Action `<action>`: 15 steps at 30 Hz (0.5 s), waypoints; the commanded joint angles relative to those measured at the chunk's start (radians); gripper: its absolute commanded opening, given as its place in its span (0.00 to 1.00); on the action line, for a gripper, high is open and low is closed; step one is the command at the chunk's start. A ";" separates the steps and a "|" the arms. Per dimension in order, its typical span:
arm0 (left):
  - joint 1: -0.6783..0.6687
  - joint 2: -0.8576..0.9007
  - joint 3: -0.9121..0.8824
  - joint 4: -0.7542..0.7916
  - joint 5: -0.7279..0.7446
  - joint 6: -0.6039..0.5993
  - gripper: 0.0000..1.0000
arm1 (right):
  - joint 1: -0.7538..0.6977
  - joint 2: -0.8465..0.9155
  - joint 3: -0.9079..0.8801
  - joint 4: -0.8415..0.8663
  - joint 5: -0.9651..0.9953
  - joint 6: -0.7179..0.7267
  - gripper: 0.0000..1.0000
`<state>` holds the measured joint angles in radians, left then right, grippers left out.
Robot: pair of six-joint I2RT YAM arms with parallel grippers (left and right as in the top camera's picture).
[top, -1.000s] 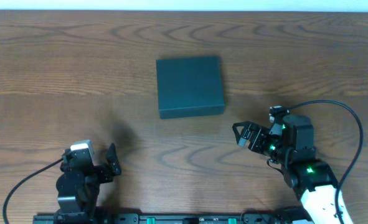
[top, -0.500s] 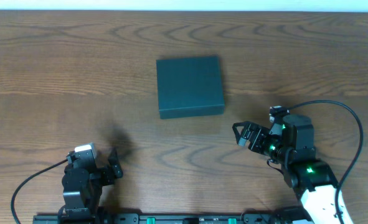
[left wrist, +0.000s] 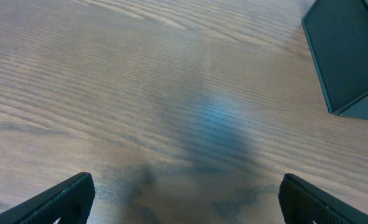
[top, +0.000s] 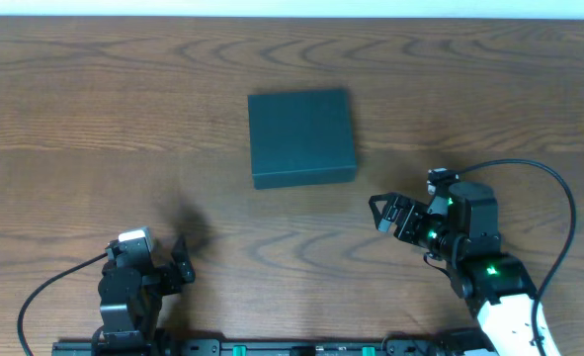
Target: Pack container
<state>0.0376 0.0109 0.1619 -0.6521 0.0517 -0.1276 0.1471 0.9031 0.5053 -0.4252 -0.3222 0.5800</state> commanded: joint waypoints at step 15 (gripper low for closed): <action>0.001 -0.007 -0.005 -0.009 -0.010 -0.003 0.96 | 0.004 -0.587 -0.203 -0.004 0.297 -0.402 0.99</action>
<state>0.0376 0.0101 0.1619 -0.6533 0.0517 -0.1280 0.1478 0.3973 0.3794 -0.4362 -0.0998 0.2634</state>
